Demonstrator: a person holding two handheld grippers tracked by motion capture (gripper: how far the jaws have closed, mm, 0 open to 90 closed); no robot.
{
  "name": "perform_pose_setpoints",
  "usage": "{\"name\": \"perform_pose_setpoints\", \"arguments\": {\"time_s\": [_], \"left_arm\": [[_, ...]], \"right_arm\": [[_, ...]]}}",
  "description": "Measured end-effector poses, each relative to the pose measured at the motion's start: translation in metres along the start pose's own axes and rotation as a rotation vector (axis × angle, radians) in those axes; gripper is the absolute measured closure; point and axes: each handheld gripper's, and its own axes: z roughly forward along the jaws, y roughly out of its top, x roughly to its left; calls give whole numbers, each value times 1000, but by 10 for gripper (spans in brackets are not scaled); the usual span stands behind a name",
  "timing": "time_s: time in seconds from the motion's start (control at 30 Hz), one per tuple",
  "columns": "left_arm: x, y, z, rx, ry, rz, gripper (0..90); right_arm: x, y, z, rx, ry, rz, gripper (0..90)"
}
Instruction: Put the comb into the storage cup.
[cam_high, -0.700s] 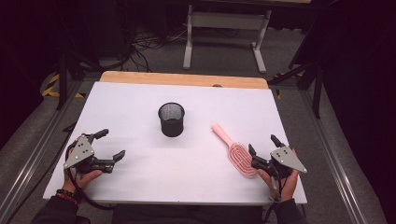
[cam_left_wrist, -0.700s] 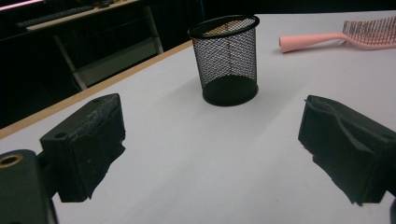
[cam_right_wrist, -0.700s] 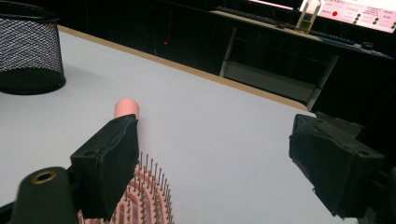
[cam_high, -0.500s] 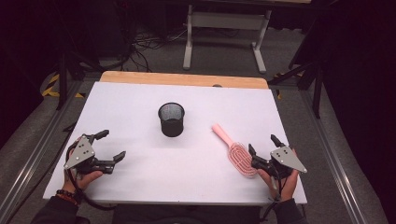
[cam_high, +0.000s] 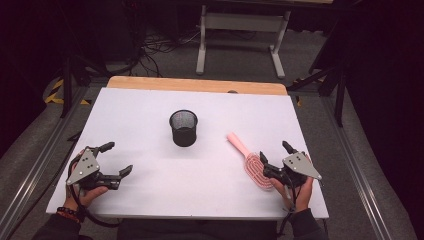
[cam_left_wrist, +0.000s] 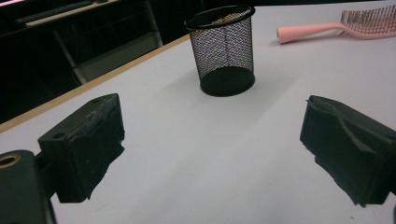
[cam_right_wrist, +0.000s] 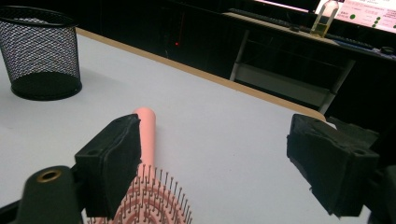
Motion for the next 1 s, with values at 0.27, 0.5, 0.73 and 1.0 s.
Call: {"name": "perform_pose_setpoints", "arguments": {"time_s": [0.27,0.5,0.73,1.0], "left_arm": [[-1,-1,2,9,-7,7,73],[-1,-1,3,11,-9,3,74],[-1,-1,4,13,-11,2,74],[-2,-1,5,12,-13,5,73]], "right_arm": [[1,11,-1,-29,110,47,365],[9,22,5,-16,160,15,644],[14,29,12,10,203,-11,875],[21,37,31,93,219,-40,898]]}}
